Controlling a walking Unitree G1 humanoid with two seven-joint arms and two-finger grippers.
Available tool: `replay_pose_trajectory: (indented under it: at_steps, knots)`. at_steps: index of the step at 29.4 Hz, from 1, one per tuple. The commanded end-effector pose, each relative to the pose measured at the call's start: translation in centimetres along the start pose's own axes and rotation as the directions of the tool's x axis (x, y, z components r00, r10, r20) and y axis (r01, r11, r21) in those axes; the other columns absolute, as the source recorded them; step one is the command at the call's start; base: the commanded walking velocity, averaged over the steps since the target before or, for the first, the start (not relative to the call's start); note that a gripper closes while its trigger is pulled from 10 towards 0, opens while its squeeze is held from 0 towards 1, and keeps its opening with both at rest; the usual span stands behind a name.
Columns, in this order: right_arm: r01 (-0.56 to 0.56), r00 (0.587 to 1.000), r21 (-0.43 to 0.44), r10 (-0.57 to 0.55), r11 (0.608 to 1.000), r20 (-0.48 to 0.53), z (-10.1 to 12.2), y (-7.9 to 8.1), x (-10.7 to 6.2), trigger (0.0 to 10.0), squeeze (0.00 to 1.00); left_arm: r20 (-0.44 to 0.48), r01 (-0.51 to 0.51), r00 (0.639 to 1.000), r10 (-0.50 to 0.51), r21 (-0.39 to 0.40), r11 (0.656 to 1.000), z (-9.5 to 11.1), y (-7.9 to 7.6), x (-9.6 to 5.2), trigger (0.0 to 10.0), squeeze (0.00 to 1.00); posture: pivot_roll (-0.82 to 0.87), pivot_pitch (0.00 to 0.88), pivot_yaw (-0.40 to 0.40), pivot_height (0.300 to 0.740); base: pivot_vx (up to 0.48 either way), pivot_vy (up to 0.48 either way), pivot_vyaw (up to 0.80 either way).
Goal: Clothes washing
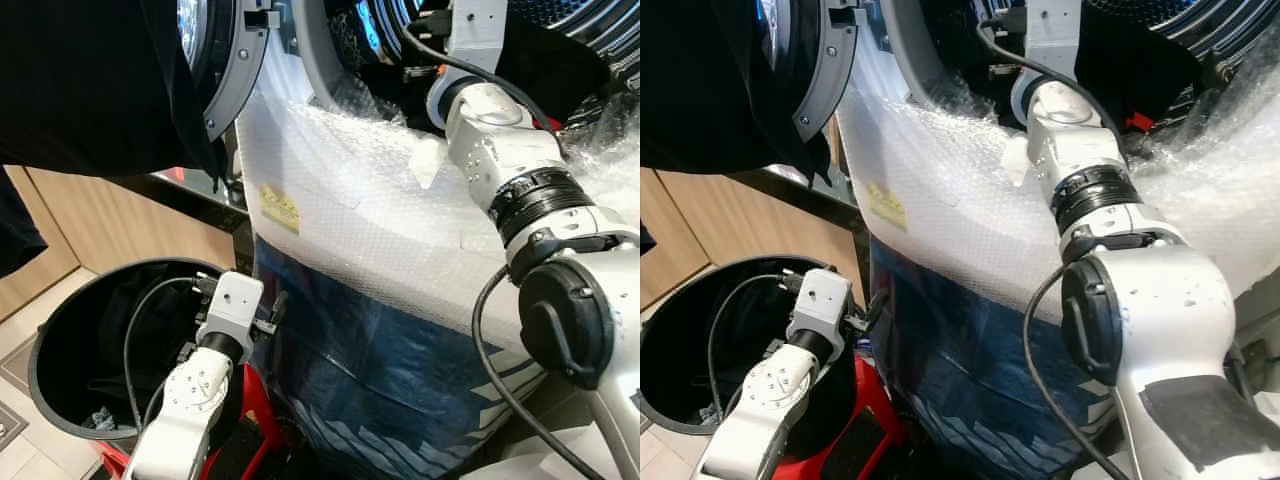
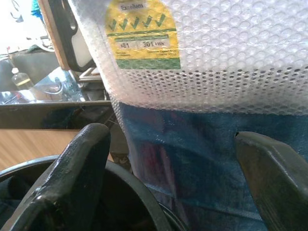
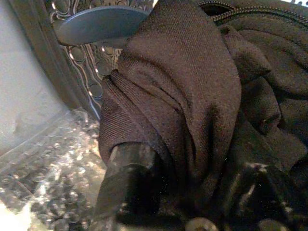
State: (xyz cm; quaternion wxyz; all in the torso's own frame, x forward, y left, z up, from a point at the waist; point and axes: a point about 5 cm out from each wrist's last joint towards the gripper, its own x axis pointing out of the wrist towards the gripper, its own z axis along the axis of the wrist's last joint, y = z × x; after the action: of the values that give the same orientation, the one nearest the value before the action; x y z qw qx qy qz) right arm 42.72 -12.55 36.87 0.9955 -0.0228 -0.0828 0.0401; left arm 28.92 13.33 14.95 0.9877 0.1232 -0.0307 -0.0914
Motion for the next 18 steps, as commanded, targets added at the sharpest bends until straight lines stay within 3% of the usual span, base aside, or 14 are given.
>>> replay_pose_trajectory:
  at_steps: [1, 8, 18]
  knots:
    - [-0.002, 1.000, 0.004, 0.002, 1.000, 0.024, 0.4, -0.7, -0.1, 10.0, 1.00, -0.010, 0.015, 1.000, -0.015, 0.010, 1.000, -0.1, -0.4, 0.1, 10.0, 0.00, 0.02, 0.050, -0.053, 0.740, 0.000, 0.000, 0.00]
    - [-0.016, 0.997, 0.038, 0.013, 0.999, 0.082, 1.7, -1.9, -0.2, 10.0, 1.00, -0.014, 0.021, 1.000, -0.021, 0.005, 1.000, -0.2, -0.6, -0.1, 10.0, 0.00, 0.01, 0.050, -0.047, 0.740, 0.000, 0.000, 0.00]
    - [-0.018, 0.992, 0.028, 0.015, 0.999, 0.125, 1.8, -3.1, -0.6, 10.0, 1.00, -0.013, 0.032, 0.999, -0.032, 0.009, 0.999, -0.2, -0.6, 0.0, 10.0, 0.00, 0.00, 0.031, -0.037, 0.740, 0.000, 0.000, 0.00]
